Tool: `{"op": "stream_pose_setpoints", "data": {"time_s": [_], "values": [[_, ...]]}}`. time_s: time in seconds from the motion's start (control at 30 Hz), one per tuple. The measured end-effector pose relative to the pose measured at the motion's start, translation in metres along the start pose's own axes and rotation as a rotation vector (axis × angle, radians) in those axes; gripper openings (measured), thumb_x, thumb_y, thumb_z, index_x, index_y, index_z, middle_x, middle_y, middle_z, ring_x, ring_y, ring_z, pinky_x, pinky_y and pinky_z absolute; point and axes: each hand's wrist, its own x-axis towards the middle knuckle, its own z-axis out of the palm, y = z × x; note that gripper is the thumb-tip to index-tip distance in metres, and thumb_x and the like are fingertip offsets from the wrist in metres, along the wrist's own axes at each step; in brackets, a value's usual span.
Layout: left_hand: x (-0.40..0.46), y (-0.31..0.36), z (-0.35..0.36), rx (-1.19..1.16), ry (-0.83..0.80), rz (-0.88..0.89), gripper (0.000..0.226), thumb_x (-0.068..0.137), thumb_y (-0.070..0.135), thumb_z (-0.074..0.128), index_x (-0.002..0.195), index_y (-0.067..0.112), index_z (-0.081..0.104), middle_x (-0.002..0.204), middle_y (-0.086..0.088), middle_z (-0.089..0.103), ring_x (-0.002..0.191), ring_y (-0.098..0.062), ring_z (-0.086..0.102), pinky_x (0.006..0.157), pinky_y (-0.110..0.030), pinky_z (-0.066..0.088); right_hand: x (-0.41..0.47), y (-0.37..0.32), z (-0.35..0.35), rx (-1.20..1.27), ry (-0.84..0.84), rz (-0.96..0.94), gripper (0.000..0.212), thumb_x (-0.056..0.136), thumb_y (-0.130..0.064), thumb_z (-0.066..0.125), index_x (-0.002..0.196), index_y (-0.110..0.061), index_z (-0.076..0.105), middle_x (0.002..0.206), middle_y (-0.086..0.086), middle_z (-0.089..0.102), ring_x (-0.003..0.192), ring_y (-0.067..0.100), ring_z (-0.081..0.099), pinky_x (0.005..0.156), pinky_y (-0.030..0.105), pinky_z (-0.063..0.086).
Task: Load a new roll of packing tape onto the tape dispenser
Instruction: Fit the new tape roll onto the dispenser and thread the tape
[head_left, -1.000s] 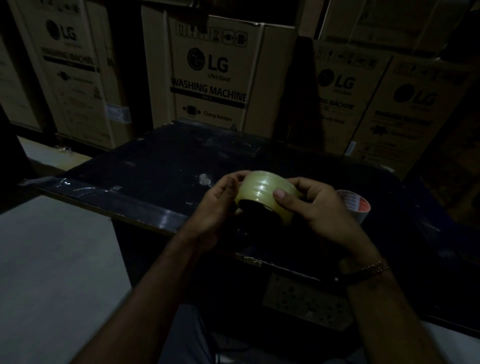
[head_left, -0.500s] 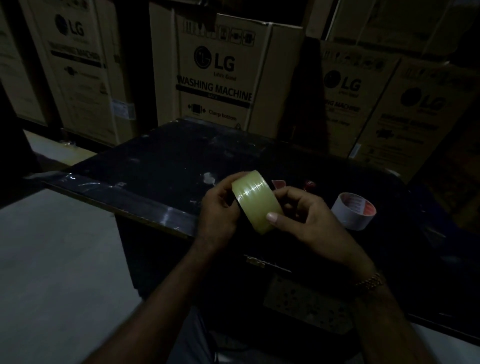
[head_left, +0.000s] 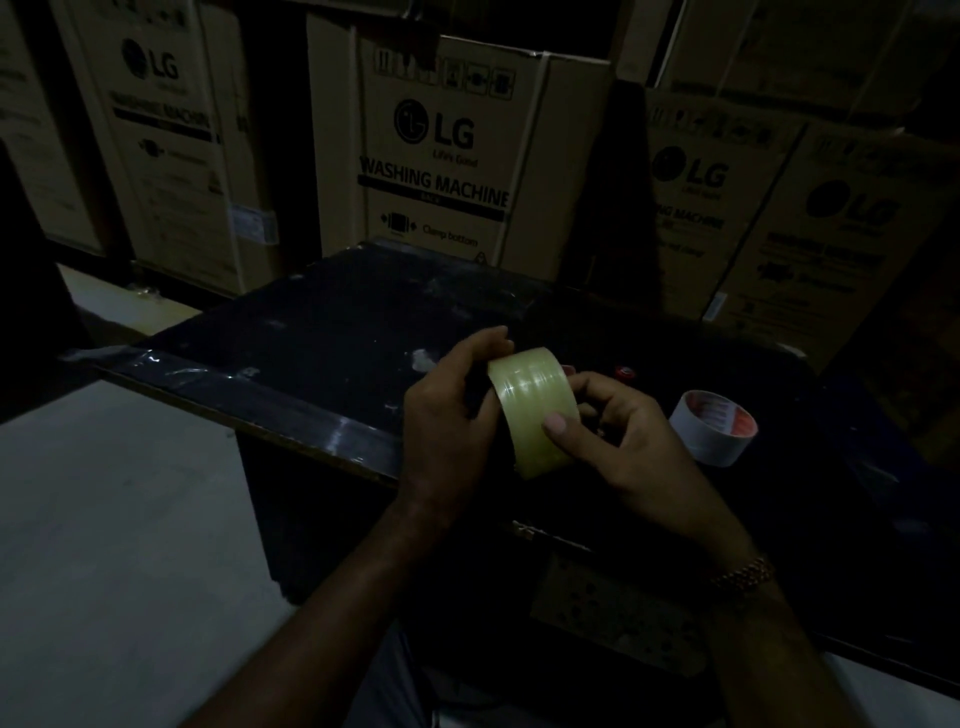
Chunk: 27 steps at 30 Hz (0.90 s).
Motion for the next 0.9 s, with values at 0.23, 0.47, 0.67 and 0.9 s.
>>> {"op": "stream_pose_setpoints", "data": {"time_s": [0.23, 0.47, 0.67, 0.9], "values": [[0.008, 0.001, -0.003, 0.073, 0.029, 0.04, 0.034, 0.087, 0.002, 0.081, 0.118, 0.016, 0.08, 0.113, 0.009, 0.078, 0.107, -0.001, 0.072, 0.091, -0.03, 0.061, -0.007, 0.009, -0.013, -0.147, -0.08, 0.001, 0.03, 0.095, -0.009, 0.073, 0.123, -0.019, 0.069, 0.115, 0.002, 0.076, 0.106, 0.015, 0.075, 0.084, 0.027, 0.061], [-0.006, 0.003, 0.003, 0.138, 0.08, 0.149, 0.036, 0.084, 0.003, 0.084, 0.119, 0.011, 0.08, 0.115, 0.001, 0.079, 0.108, -0.009, 0.074, 0.09, -0.034, 0.061, -0.002, 0.007, -0.002, -0.05, 0.007, 0.018, 0.035, 0.087, -0.035, 0.075, 0.118, -0.018, 0.072, 0.109, 0.007, 0.079, 0.097, 0.022, 0.079, 0.076, 0.03, 0.063], [-0.007, 0.003, -0.001, 0.155, 0.033, 0.159, 0.043, 0.081, 0.015, 0.087, 0.122, 0.01, 0.079, 0.125, 0.001, 0.077, 0.117, -0.01, 0.072, 0.098, -0.036, 0.06, -0.004, 0.012, -0.012, -0.068, -0.028, 0.024, 0.03, 0.096, -0.007, 0.071, 0.124, -0.017, 0.068, 0.113, 0.007, 0.077, 0.101, 0.018, 0.077, 0.078, 0.025, 0.061], [-0.017, 0.003, 0.002, 0.16, 0.011, 0.153, 0.048, 0.081, 0.004, 0.078, 0.128, 0.012, 0.077, 0.132, 0.0, 0.075, 0.124, -0.011, 0.069, 0.102, -0.043, 0.059, 0.001, 0.017, -0.006, -0.089, -0.006, 0.035, 0.033, 0.098, -0.009, 0.069, 0.125, -0.026, 0.065, 0.117, 0.004, 0.073, 0.104, 0.019, 0.074, 0.081, 0.033, 0.065]]}}
